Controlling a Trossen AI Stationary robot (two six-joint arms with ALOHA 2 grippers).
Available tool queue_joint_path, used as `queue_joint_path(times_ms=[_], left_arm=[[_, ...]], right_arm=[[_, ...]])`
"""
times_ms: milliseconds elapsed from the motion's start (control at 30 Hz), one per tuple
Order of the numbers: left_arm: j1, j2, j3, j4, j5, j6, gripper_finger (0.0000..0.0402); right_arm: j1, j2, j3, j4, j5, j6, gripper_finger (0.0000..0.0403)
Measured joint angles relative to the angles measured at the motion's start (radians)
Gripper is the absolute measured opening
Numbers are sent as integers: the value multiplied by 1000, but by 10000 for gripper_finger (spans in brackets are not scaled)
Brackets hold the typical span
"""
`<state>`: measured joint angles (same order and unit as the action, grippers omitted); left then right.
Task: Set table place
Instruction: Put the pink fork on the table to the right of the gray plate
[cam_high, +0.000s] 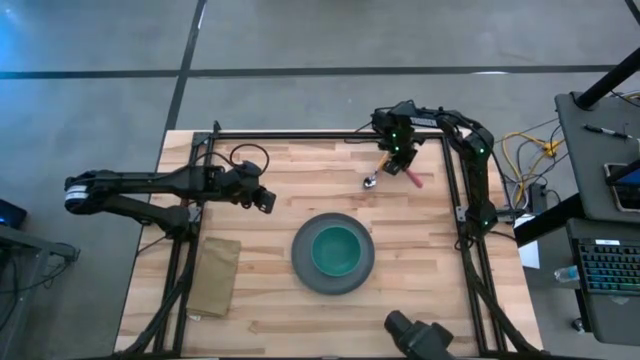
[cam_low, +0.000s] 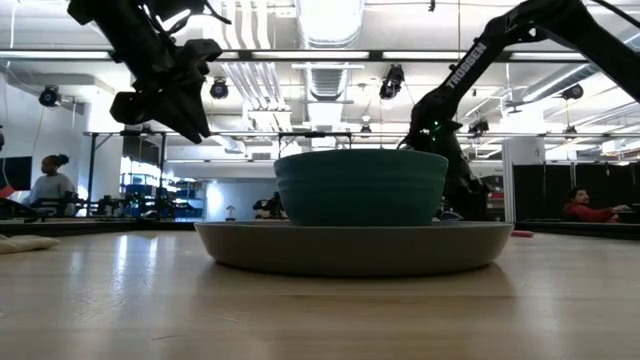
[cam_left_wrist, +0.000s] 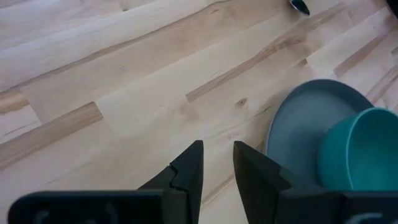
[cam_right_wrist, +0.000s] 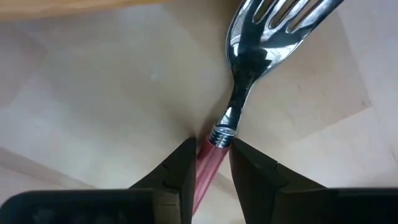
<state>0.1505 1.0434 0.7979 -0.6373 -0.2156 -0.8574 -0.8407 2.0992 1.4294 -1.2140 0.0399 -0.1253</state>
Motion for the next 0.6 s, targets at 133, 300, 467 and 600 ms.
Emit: queue_joint_path(times_ms=[133, 300, 467, 600], left_arm=[[0, -9, 4, 1, 2, 19, 73], [0, -21, 2, -1, 14, 49, 73], [0, -31, 0, 1, 28, 87, 73], [0, -35, -2, -1, 46, 117, 73]], right_arm=[[9, -4, -18, 4, -6, 83, 72], [24, -26, -44, -3, -46, 200, 41], [48, -99, -76, -5, -99, 321, 34], [78, -195, -140, 0, -128, 434, 33]])
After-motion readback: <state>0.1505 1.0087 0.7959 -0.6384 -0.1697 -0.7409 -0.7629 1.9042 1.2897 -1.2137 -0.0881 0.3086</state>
